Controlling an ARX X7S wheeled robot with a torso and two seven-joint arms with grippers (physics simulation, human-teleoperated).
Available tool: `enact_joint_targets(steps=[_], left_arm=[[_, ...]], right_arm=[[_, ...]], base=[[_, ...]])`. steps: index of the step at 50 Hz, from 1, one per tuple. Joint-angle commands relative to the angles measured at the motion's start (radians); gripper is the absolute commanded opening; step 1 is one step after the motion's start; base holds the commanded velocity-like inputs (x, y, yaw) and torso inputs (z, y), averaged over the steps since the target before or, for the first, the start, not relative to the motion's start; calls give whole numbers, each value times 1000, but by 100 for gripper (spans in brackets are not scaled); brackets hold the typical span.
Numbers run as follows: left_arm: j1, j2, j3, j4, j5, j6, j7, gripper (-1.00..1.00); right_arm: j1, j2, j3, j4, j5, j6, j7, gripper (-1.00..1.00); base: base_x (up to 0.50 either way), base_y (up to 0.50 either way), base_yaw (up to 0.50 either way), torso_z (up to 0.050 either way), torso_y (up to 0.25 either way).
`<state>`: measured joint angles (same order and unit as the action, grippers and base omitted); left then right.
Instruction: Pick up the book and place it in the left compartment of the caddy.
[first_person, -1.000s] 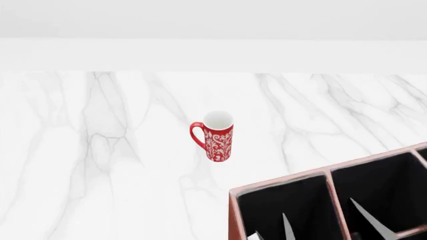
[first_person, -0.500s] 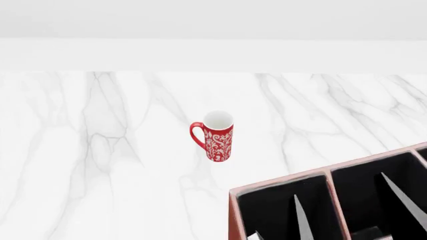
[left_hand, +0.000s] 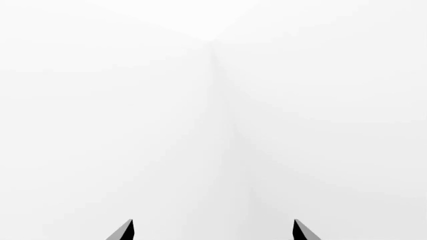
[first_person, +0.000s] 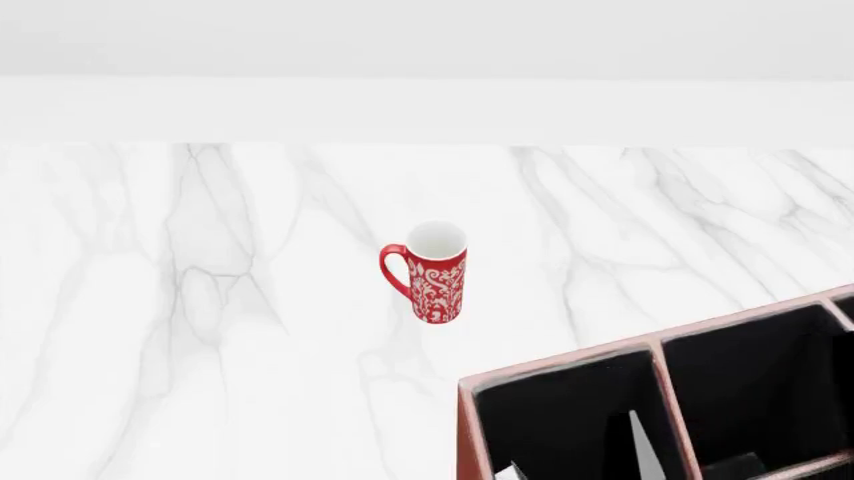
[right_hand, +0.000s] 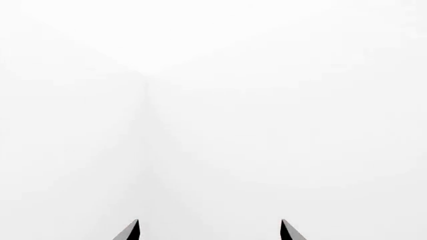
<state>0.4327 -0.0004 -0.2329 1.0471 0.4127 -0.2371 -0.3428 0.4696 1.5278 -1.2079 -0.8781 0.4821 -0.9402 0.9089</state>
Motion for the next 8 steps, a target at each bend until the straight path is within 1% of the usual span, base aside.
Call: enact_joint_targets(steps=[1, 8], left_arm=[[0, 0, -1, 0, -1, 1, 0, 100], [-1, 0, 2, 0, 2, -1, 1, 100]], right_arm=[[7, 43, 17, -102, -107, 7, 86, 100], [20, 43, 31, -166, -173, 58, 144, 100]], base=[[0, 0, 0, 0, 0], [0, 0, 0, 0, 0]])
